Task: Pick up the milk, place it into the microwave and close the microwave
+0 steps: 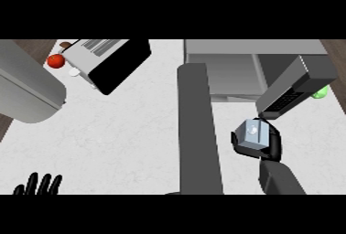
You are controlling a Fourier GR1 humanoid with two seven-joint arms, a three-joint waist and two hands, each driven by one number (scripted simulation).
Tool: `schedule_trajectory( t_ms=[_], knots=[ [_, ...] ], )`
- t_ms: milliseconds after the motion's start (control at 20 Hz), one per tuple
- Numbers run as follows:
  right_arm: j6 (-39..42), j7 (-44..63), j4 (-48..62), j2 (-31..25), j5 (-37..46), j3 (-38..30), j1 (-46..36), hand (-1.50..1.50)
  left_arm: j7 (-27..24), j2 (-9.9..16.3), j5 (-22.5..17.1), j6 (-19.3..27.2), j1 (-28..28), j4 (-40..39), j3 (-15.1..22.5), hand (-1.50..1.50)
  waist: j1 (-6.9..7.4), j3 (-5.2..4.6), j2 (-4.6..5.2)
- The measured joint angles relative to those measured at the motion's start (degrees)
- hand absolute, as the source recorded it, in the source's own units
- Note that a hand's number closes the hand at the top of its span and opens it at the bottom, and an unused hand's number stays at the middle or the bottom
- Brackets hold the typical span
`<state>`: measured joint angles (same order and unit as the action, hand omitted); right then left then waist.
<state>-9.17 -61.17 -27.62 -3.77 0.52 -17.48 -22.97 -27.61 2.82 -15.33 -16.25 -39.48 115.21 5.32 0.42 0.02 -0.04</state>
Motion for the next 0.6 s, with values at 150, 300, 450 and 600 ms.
schedule_trajectory(
  t_ms=[150,300,450,600],
  knots=[
    [0.00,1.41,-7.28,0.99,0.24,2.22,4.61,1.50,0.78,0.20,-0.22,0.06,0.01,0.28,-0.25,-1.50,-0.61,-0.05,-0.20],
    [0.07,5.73,-16.95,1.09,0.46,4.73,9.32,1.50,0.76,0.60,-0.38,-0.67,0.83,-0.73,-0.48,-1.50,-1.01,-0.10,-0.33],
    [-0.24,11.03,-27.10,1.28,1.34,7.74,15.13,1.50,0.92,-0.03,0.33,-0.69,-0.91,1.08,1.31,-1.50,-1.05,-0.11,-0.37],
    [1.48,15.11,-37.49,1.43,1.49,10.89,22.05,1.50,0.02,-0.12,0.34,-0.84,-0.58,0.30,0.79,-1.50,-1.16,-0.12,-0.37]
  ],
)
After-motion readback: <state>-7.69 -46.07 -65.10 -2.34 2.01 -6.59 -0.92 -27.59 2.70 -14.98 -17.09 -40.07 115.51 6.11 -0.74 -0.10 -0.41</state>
